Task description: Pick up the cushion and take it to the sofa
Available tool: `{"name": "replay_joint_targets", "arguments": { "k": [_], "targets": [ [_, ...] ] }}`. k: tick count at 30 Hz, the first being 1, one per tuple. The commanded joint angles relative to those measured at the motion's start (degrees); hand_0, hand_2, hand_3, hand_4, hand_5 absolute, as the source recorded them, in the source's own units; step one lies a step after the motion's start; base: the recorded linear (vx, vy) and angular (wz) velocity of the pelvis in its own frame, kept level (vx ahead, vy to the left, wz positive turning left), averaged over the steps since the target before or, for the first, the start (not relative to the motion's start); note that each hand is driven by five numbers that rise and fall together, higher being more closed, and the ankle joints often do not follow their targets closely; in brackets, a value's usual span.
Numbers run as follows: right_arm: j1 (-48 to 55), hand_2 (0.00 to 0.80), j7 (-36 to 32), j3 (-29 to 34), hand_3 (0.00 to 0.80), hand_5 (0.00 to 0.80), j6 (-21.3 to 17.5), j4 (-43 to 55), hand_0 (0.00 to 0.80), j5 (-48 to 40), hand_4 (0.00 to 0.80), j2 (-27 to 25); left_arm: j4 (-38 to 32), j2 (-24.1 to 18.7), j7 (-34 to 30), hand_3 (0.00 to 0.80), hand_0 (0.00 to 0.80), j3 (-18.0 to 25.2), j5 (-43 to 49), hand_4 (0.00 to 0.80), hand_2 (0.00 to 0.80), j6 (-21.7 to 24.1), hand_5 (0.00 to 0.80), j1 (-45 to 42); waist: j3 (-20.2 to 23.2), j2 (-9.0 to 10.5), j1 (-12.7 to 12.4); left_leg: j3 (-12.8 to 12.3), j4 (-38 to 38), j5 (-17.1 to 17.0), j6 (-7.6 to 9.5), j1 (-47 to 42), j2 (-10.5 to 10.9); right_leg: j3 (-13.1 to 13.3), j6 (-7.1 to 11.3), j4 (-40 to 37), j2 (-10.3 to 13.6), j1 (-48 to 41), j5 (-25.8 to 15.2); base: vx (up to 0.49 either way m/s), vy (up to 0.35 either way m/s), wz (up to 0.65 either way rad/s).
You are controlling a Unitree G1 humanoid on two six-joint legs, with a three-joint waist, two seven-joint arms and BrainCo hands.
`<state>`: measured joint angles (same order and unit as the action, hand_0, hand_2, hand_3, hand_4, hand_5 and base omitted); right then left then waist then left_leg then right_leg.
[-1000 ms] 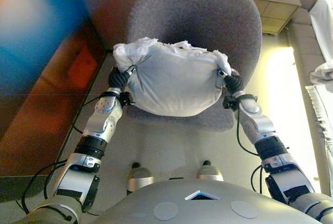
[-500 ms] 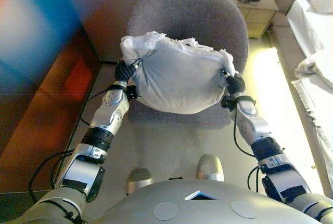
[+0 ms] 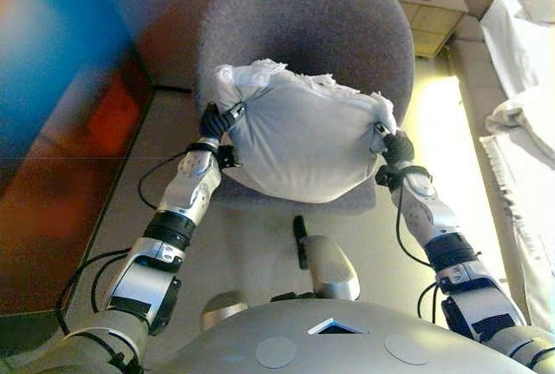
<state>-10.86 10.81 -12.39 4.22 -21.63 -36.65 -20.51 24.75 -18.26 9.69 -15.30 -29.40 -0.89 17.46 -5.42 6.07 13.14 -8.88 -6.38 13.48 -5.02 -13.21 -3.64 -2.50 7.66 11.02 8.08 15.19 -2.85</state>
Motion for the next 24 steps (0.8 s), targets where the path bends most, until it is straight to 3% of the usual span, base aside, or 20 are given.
{"name": "replay_joint_targets", "arguments": {
  "k": [1, 2, 3, 4, 5, 7, 9, 12, 16, 19, 22, 24],
  "targets": [
    [-5.09, 0.8, -4.76, 1.26, 0.8, 0.8, -2.14, 8.15, 0.8, -0.76, 0.8, 1.85, -9.11, 0.82, -1.7, 0.8, 0.8, 1.73, -0.23, 0.8, 0.8, 3.75, 0.8, 3.26, 5.83, -3.55, -0.13, -0.88, -7.9, -9.57, -0.61, -5.11, -4.12, -0.81, 1.1, -3.81, -1.69, 0.32, -7.3, 0.236, -0.173, 0.12],
    [-4.82, 0.8, -5.35, 0.65, 0.8, 0.8, -1.81, 8.6, 0.8, -0.54, 0.8, 2.01, -10.27, 0.58, -1.03, 0.8, 0.8, 2.3, -0.29, 0.8, 0.8, 3.48, 0.8, 2.72, 6.46, -4.04, -0.16, -0.97, -12.71, -15.39, -2.9, -3.79, -5.76, -0.36, -0.34, -4.49, -3.08, -1.21, -6.28, 0.257, -0.233, -0.04],
    [-4.8, 0.8, -5.84, -0.19, 0.8, 0.8, -2.08, 8.51, 0.8, -0.55, 0.8, 1.95, -11.07, 0.35, -0.19, 0.8, 0.8, 2.49, -0.4, 0.8, 0.8, 3.42, 0.8, 2.51, 6.81, -3.33, -0.51, -0.87, -19.64, -18.52, -3.62, -1.86, -5.92, -0.14, -1.87, -4.69, -3.44, -2.88, -5.2, 0.336, -0.291, -0.21],
    [-4.68, 0.8, -6.44, -0.84, 0.8, 0.8, -2.54, 8.25, 0.8, -0.53, 0.8, 1.75, -11.71, 0.19, 0.55, 0.8, 0.8, 2.83, -0.6, 0.8, 0.8, 3.5, 0.8, 2.21, 6.69, -2.88, -1.12, -0.76, -27.54, -19.07, -3.74, 1.2, -6.19, -0.04, -3.25, -4.58, -3.98, -4.74, -4.09, 0.315, -0.266, -0.53],
    [-4.52, 0.8, -6.68, -1.14, 0.8, 0.8, -2.91, 8.05, 0.8, -0.64, 0.8, 1.69, -12.01, 0.02, 0.82, 0.8, 0.8, 3.0, -0.79, 0.8, 0.8, 3.59, 0.8, 1.92, 6.87, -1.97, -1.39, -0.72, -30.86, -19.68, -3.52, 3.14, -5.7, 0.19, -3.95, -4.59, -3.56, -5.51, -3.77, 0.324, -0.226, -0.78],
    [-3.87, 0.8, -6.7, -2.0, 0.8, 0.8, -4.71, 6.86, 0.8, -0.73, 0.8, 1.91, -12.52, 0.22, 1.31, 0.8, 0.8, 3.37, -0.75, 0.8, 0.8, 3.52, 0.8, 1.38, 6.43, -0.6, -2.73, -2.1, -35.75, -18.58, -2.47, 9.59, -7.45, 0.37, -5.22, -4.78, -3.48, -8.86, -2.04, 0.275, -0.12, -0.78],
    [-3.93, 0.8, -6.38, -2.13, 0.8, 0.8, -5.28, 6.47, 0.8, -0.47, 0.8, 1.97, -12.0, 0.38, 1.14, 0.8, 0.8, 3.25, -0.33, 0.8, 0.8, 3.68, 0.8, 1.6, 5.87, -0.65, -3.63, -2.77, -32.69, -17.68, -1.7, 12.09, -9.5, -0.09, -5.25, -5.09, -3.91, -10.97, -0.64, 0.207, 0.043, -0.28],
    [-5.32, 0.8, -5.78, -1.69, 0.8, 0.8, -3.96, 6.51, 0.8, -0.77, 0.8, 1.24, -10.34, 0.36, 0.62, 0.8, 0.8, 3.13, -1.5, 0.8, 0.8, 4.59, 0.8, 2.69, 5.27, -1.65, -4.47, -3.5, -21.48, -18.64, -1.26, 12.87, -11.23, 0.18, -4.62, -5.27, -4.43, -13.33, 1.41, 0.181, 0.177, -0.12],
    [-6.0, 0.8, -5.0, -1.47, 0.8, 0.8, -2.37, 6.09, 0.8, -1.07, 0.8, 0.71, -8.71, 1.14, 0.19, 0.8, 0.8, 3.27, -2.37, 0.8, 0.8, 5.35, 0.8, 3.56, 4.57, -2.95, -5.98, -4.45, -10.03, -18.65, -1.89, 14.53, -9.82, -0.55, -2.3, -6.06, -2.85, -16.95, 3.27, 0.192, 0.193, -0.02],
    [-5.98, 0.8, -3.37, -1.41, 0.8, 0.8, -2.68, 6.18, 0.8, -1.54, 0.8, 0.96, -7.22, 1.62, 0.88, 0.8, 0.8, 2.25, -1.66, 0.8, 0.8, 4.78, 0.8, 4.6, 4.85, -3.43, -5.67, -6.37, -4.88, -13.89, -0.94, 12.98, -8.5, -1.67, -0.65, -5.1, -0.68, -17.26, 4.23, 0.108, 0.151, -0.05],
    [-5.4, 0.8, -1.39, -0.41, 0.8, 0.8, -3.02, 5.68, 0.8, -8.93, 0.8, 2.3, -4.71, 1.68, 1.22, 0.8, 0.8, 0.12, 0.05, 0.8, 0.8, 4.09, 0.8, 5.53, 4.89, -4.76, -5.17, -5.84, -1.13, -12.22, -0.47, 10.28, -6.73, -1.9, 0.55, -2.88, 0.07, -16.05, 4.69, 0.072, 0.129, -0.37],
    [-5.57, 0.8, 0.93, 0.09, 0.8, 0.8, -3.59, 4.42, 0.8, -8.63, 0.8, 3.38, -3.41, 1.87, 2.16, 0.8, 0.8, -1.4, 0.31, 0.8, 0.8, 3.32, 0.8, 6.64, 4.7, -5.26, -5.12, -5.46, -0.22, -11.99, -0.08, 9.62, -5.88, -1.86, 1.0, -1.64, 0.37, -15.44, 4.94, 0.049, 0.096, 0.13]
  ]
}}
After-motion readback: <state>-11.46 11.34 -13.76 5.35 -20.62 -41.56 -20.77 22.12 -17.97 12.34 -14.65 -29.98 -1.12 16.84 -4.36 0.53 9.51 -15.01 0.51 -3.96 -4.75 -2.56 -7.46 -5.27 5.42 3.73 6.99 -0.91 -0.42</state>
